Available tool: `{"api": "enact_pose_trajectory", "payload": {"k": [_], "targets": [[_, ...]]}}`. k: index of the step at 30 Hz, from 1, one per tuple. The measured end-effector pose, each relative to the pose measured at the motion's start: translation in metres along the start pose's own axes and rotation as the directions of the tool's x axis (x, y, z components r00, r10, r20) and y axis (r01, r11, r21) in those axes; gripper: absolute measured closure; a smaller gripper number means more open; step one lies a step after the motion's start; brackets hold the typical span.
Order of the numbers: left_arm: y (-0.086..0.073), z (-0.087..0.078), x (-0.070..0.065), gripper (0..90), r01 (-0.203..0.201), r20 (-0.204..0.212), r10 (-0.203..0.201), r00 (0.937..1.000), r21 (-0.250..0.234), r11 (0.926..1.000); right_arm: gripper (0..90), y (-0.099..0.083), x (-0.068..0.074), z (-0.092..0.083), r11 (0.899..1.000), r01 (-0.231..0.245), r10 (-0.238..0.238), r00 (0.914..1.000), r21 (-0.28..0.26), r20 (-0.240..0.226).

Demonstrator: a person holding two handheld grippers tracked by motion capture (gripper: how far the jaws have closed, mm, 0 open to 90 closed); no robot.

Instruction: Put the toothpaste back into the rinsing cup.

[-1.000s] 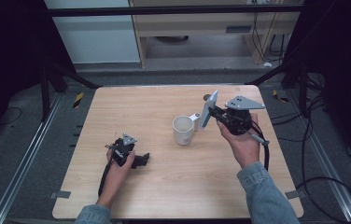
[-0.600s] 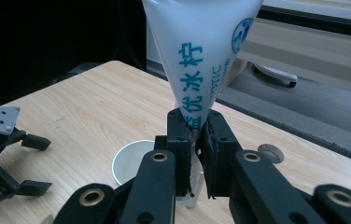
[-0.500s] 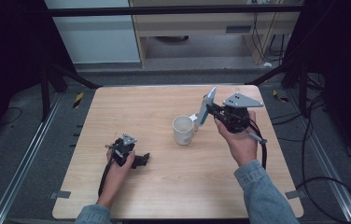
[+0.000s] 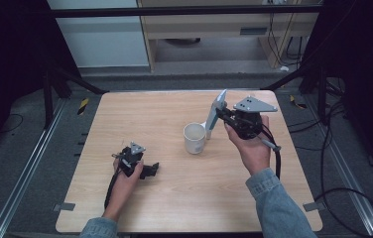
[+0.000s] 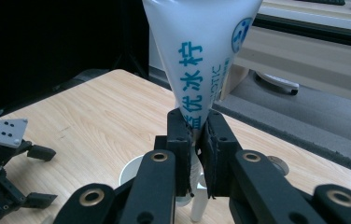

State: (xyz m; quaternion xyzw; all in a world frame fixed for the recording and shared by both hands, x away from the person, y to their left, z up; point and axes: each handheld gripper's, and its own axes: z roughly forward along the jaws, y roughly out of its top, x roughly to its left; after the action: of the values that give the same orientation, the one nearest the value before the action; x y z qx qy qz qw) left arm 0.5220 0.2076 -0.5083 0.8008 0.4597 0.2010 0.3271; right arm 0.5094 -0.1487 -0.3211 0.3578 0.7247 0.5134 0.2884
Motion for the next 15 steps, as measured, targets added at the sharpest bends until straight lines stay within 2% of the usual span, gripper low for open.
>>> {"api": "enact_pose_trajectory", "payload": {"k": [15], "targets": [[0.000,0.000,0.000,0.0,-0.001,0.000,0.001,1.0000,0.001,1.0000,82.5,0.000,0.008,0.011,0.999,-0.002,0.002,1.0000,-0.033,-0.009]]}}
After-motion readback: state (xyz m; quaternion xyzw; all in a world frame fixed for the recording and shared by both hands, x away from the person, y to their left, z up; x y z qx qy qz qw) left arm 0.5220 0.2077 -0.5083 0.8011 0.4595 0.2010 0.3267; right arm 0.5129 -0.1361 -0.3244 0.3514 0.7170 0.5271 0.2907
